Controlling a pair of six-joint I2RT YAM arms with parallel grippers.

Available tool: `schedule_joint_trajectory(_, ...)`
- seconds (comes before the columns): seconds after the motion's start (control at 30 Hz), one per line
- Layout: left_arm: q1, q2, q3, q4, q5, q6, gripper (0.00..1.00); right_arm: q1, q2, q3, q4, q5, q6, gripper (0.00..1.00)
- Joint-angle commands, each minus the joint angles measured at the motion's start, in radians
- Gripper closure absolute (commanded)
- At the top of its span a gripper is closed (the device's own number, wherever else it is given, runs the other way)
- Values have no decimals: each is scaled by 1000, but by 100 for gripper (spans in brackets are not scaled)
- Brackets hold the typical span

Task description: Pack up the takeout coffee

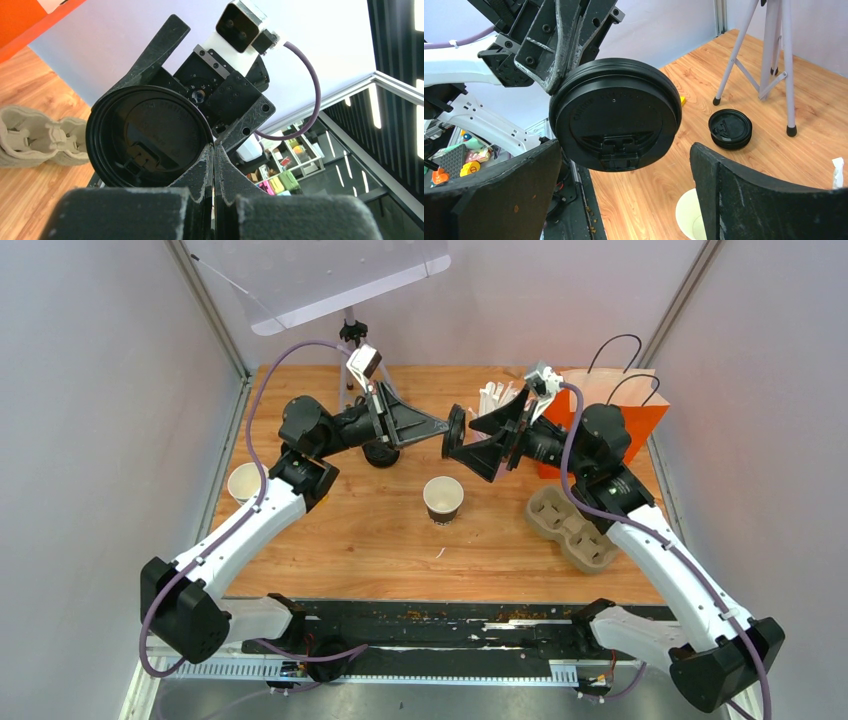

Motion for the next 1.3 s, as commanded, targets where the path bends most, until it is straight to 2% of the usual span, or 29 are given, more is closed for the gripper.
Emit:
schedule_joint_trajectory(0.0, -2, -34, 0, 65, 20, -19, 100, 5, -30, -23, 82, 20, -26, 0)
schedule_joint_trajectory(1.0, -20, 1, -19, 177, 80, -91, 100, 4, -4, -58, 220, -126, -154, 2)
schedule_joint_trajectory(1.27, -22, 7, -19, 178, 82, -92, 100, 7, -17, -56, 185, -84, -192, 1)
